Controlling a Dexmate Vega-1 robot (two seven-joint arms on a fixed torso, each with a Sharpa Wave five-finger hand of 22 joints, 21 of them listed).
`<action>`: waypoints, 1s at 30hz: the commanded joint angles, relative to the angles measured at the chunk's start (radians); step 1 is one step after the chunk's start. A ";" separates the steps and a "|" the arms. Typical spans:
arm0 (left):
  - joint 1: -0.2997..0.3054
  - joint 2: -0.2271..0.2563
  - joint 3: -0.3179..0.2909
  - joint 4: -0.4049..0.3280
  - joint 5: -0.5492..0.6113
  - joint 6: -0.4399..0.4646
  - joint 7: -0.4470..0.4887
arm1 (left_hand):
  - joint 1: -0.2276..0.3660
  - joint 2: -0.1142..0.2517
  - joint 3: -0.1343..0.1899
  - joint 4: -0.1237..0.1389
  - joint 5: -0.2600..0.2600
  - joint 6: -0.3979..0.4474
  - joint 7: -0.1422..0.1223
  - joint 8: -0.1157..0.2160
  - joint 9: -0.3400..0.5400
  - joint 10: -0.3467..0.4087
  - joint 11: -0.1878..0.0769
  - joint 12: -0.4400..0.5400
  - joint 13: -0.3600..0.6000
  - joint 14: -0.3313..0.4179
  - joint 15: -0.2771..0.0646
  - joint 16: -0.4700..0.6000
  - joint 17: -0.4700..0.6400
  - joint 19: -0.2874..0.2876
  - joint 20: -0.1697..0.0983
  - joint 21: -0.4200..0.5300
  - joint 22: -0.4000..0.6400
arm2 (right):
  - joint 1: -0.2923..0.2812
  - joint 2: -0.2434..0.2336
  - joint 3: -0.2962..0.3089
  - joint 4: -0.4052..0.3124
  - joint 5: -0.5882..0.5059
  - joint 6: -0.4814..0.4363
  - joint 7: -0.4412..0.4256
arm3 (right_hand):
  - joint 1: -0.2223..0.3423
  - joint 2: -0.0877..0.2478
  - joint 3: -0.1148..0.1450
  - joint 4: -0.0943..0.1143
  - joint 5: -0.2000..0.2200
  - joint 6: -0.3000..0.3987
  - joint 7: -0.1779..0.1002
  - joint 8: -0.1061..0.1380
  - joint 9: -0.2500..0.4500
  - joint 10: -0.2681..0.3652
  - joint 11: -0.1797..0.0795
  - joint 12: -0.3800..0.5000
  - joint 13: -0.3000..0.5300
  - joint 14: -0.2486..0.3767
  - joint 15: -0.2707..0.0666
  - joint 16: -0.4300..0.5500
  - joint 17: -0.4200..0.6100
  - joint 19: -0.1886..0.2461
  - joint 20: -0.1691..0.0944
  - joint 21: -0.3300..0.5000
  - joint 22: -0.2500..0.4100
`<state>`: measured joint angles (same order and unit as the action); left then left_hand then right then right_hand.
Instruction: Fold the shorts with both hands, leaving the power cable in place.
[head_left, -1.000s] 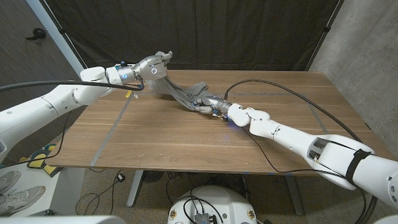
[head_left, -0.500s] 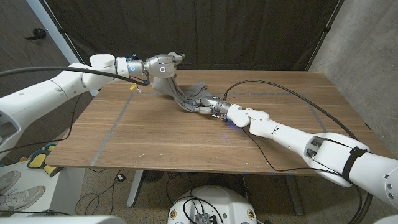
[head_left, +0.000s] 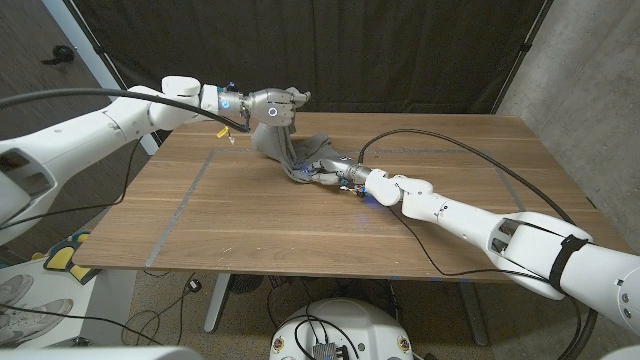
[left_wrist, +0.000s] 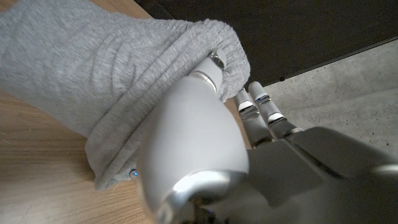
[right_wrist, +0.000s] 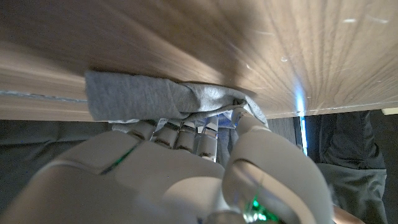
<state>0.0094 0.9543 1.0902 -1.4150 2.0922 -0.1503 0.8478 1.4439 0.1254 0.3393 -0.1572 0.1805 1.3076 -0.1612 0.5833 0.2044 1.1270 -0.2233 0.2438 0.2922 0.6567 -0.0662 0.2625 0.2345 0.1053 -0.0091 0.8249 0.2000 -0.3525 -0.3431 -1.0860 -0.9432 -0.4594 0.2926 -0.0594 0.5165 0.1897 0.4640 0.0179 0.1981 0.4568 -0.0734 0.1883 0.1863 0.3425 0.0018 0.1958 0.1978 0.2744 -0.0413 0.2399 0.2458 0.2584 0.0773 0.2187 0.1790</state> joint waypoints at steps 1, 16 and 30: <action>-0.127 -0.127 0.153 0.177 0.007 0.020 0.090 | 0.006 0.010 -0.007 0.000 -0.003 0.005 0.004 0.000 -0.002 0.005 0.000 -0.003 -0.003 0.008 -0.171 -0.001 0.003 -0.004 -0.005 0.008 0.001 | -0.004 -0.004 -0.009 -0.017 -0.020 0.017 0.006 | 0.014 -0.002 0.004 -0.009 -0.003 -0.003 -0.003 -0.002 0.001 0.000 -0.001 -0.002 0.002 0.000 -0.031 0.001 0.000 0.013 0.000 0.007 0.004; -0.220 -0.333 0.363 0.477 -0.104 0.107 0.205 | 0.011 0.011 -0.017 -0.002 0.000 0.002 0.011 -0.010 -0.011 0.012 0.001 -0.004 -0.004 0.011 -0.172 -0.006 0.001 -0.005 -0.008 0.015 -0.001 | 0.006 0.003 -0.006 0.000 -0.022 0.017 0.009 | 0.017 -0.002 0.005 -0.012 -0.005 -0.006 -0.003 -0.001 0.001 -0.003 -0.002 -0.002 0.002 -0.003 -0.030 0.002 0.002 0.011 0.002 0.005 0.004; -0.242 -0.524 0.554 0.750 -0.306 0.207 0.269 | 0.017 0.016 -0.022 -0.004 0.009 -0.008 0.016 -0.023 -0.016 0.013 0.004 0.000 0.003 0.018 -0.174 -0.012 -0.001 -0.007 -0.008 0.023 -0.002 | 0.007 -0.012 0.003 -0.006 -0.013 0.033 0.018 | 0.018 -0.002 0.006 -0.014 -0.007 -0.006 -0.002 0.000 0.001 -0.004 -0.002 -0.001 0.002 -0.002 -0.029 0.006 0.004 0.012 0.001 0.005 0.004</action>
<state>-0.2083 0.5765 1.4911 -0.8738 1.9286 -0.0136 1.0737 1.4532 0.1345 0.3202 -0.1622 0.1806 1.3009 -0.1491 0.5651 0.1857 1.1326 -0.2249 0.2400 0.2906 0.6621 -0.0606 0.2547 0.2321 0.0997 -0.0146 0.8417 0.1951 -0.3475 -0.3441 -1.0900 -0.9445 -0.4784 0.3203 -0.0505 0.5270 0.1791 0.4643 0.0102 0.1922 0.4570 -0.0734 0.1883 0.1863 0.3390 -0.0019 0.1960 0.1976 0.2746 -0.0413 0.2399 0.2483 0.2583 0.0773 0.2149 0.1790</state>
